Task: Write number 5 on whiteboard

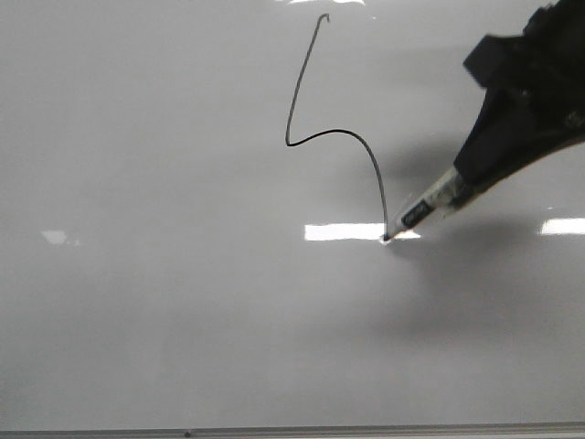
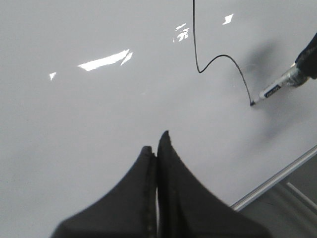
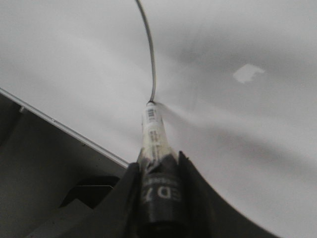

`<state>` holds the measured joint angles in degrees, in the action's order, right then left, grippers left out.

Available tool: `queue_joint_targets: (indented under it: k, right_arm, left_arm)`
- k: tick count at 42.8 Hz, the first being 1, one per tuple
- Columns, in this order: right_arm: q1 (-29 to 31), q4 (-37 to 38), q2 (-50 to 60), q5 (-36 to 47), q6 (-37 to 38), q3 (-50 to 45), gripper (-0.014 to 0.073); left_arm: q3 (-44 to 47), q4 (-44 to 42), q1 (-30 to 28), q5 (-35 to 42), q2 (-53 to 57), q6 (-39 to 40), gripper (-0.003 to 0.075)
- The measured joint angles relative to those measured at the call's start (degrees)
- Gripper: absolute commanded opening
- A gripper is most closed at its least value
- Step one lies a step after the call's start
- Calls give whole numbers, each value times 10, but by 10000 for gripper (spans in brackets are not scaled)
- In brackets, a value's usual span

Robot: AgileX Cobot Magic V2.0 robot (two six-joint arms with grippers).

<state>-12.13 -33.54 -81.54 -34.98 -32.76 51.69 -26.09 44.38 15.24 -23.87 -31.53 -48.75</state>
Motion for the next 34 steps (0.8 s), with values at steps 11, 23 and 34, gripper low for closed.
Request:
queue_joint_targets:
  k: [11, 23, 34]
  right_arm:
    - [-96, -32, -94, 79, 1, 31, -61]
    - [-153, -32, -67, 58, 1, 121, -61]
    - [-77, -32, 27, 79, 1, 162, -61]
  left_arm:
    - [0, 0, 0, 0, 0, 0, -20]
    - [0, 0, 0, 0, 0, 0, -20]
    - [0, 0, 0, 0, 0, 0, -20]
